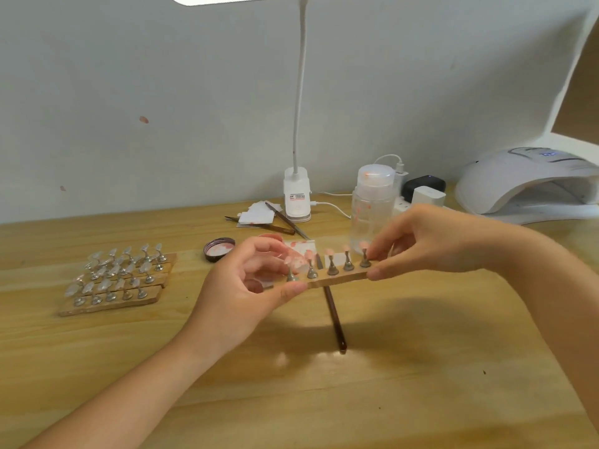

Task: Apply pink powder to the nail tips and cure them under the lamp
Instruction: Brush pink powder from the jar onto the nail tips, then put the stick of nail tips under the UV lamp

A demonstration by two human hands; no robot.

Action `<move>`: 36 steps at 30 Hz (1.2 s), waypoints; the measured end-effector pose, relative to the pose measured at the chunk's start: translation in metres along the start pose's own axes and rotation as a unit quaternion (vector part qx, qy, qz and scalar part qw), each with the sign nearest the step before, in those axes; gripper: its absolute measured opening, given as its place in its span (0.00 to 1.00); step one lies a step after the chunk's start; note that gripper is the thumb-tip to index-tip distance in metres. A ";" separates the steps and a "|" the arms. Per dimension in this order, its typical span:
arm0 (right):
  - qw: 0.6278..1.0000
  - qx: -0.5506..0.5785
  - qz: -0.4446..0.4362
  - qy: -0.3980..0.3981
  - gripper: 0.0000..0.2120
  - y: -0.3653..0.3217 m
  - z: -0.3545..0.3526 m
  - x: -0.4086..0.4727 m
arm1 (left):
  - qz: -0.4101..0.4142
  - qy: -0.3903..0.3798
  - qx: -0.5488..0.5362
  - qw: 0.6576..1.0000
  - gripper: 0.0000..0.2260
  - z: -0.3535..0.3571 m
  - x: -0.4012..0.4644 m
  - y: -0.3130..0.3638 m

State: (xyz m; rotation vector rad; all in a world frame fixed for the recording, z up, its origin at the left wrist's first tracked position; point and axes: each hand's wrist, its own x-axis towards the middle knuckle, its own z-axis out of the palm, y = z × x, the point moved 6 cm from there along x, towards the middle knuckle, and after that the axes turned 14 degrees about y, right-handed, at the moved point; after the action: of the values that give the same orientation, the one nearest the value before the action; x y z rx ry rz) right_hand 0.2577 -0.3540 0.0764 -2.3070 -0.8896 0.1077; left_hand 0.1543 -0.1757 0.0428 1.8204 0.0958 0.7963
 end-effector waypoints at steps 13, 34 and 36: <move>0.961 0.143 0.220 0.090 0.11 0.127 -0.073 -0.055 | -0.001 0.001 -0.027 1.000 0.17 0.158 -0.006 0.034; 0.859 0.122 0.273 0.416 0.17 0.241 -0.138 -0.107 | -0.058 -0.074 -0.138 0.986 0.18 0.326 0.048 0.025; 0.861 0.124 0.271 0.412 0.19 0.241 -0.134 -0.101 | -0.041 -0.082 -0.131 0.987 0.18 0.326 0.053 0.022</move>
State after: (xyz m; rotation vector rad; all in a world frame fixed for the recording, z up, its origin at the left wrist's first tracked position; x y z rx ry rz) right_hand 0.3570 -0.6242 0.0204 -1.9833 0.2055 -0.4714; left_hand 0.3711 -0.4260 0.0279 1.6133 -0.0386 0.5698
